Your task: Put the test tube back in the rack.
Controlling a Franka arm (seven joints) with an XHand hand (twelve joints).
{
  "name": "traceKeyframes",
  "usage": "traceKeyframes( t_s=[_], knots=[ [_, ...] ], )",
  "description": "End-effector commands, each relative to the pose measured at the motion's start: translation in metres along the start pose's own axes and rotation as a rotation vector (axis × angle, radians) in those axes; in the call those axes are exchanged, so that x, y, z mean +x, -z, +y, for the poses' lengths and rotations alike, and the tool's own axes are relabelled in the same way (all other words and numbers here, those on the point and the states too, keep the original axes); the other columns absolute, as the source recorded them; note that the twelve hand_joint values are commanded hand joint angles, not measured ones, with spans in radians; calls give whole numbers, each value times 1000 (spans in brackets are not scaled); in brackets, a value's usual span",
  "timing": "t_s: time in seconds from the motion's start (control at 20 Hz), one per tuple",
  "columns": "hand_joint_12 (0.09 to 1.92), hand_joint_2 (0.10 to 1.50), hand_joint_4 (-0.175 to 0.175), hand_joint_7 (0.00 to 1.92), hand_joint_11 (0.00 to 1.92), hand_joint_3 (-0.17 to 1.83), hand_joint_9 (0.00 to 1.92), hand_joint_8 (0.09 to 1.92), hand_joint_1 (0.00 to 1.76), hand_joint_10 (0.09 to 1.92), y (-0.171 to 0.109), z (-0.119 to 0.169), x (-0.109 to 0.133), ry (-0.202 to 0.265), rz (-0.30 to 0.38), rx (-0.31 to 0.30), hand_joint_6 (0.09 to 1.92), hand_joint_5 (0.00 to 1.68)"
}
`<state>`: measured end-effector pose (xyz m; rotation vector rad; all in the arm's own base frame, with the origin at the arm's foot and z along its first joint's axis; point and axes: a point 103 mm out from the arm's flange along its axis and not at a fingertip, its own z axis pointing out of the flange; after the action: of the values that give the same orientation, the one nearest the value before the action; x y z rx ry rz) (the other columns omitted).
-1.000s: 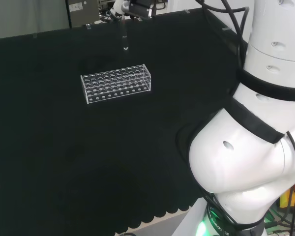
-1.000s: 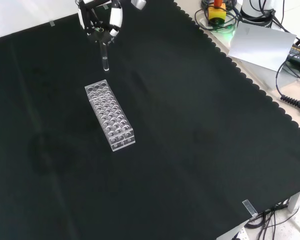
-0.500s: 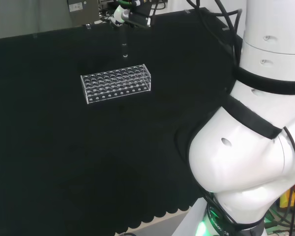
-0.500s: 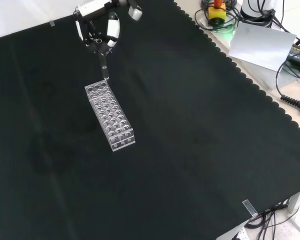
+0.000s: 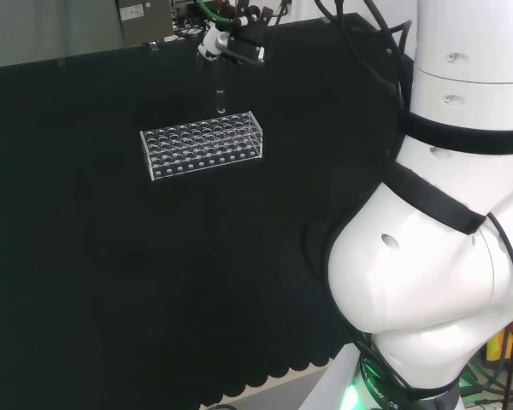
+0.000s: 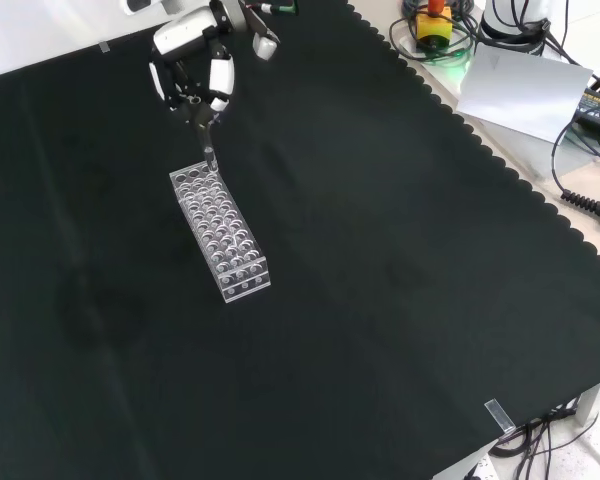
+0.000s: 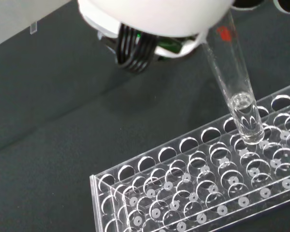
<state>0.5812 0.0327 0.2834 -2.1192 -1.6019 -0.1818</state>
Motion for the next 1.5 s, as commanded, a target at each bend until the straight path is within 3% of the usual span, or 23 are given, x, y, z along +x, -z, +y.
traceKeyframes(
  t_s=[0.05, 0.7, 1.5],
  knots=[
    [907, 619, -175, 1828, 1301, 642, 1743, 336, 1233, 262, -12, 9, 1, -5, 13, 10, 368, 1426],
    [910, 619, -175, 1829, 1298, 642, 1743, 335, 1233, 261, -28, 32, 3, -11, -20, 29, 367, 1426],
    [914, 619, -175, 1829, 1295, 643, 1743, 333, 1233, 260, -41, 33, -8, -27, 7, 36, 366, 1427]
  ],
)
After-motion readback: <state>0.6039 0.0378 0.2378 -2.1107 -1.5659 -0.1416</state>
